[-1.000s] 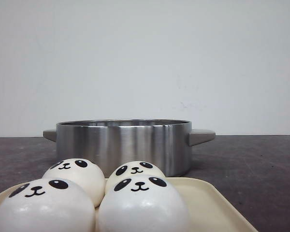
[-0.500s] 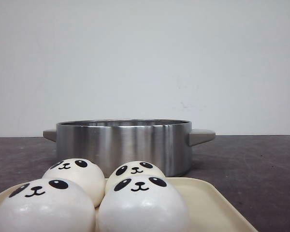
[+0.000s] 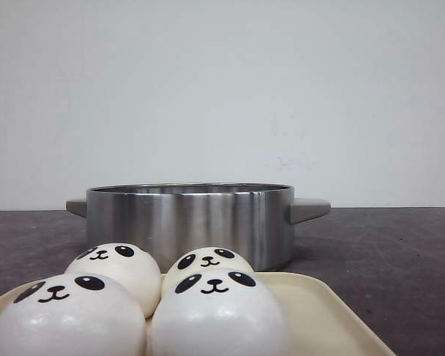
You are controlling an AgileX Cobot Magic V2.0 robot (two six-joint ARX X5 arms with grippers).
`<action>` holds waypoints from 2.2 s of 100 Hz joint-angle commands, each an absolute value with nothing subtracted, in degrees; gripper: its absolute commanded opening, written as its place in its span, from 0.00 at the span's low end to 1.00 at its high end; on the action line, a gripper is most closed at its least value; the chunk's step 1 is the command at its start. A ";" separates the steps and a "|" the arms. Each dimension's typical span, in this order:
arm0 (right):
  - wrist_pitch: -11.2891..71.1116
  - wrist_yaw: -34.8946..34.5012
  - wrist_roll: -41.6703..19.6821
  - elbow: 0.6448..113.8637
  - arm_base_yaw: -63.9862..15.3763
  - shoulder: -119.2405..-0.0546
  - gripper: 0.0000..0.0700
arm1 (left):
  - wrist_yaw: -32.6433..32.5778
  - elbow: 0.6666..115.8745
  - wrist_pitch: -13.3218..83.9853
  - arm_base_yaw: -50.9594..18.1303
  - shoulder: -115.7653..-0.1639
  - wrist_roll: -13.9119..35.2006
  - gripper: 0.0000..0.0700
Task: Steam buns
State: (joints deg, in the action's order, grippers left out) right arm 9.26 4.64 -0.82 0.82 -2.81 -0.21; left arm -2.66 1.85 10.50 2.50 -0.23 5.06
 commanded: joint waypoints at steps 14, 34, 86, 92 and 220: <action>8.97 4.49 -0.97 0.71 -2.74 -0.21 0.02 | -2.44 0.80 10.79 2.61 -0.19 4.32 0.00; 8.80 4.25 -3.60 0.75 -2.81 -0.21 0.02 | -2.42 0.80 10.66 2.61 -0.19 4.54 0.00; -2.79 -9.89 -21.15 6.28 -2.83 -0.23 0.01 | 3.75 4.78 10.68 2.61 -0.21 23.16 0.00; 1.96 -11.62 -21.26 10.13 -2.83 -0.32 0.01 | 7.29 7.20 10.70 2.59 -0.54 23.03 0.01; 25.34 -29.41 -11.64 59.64 -9.17 -38.50 1.00 | 17.45 55.24 30.44 -11.68 -39.09 12.95 0.92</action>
State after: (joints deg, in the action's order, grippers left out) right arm 25.85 -29.76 -10.52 58.43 -6.59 -35.94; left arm 16.93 54.22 31.14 -10.68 -38.96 12.88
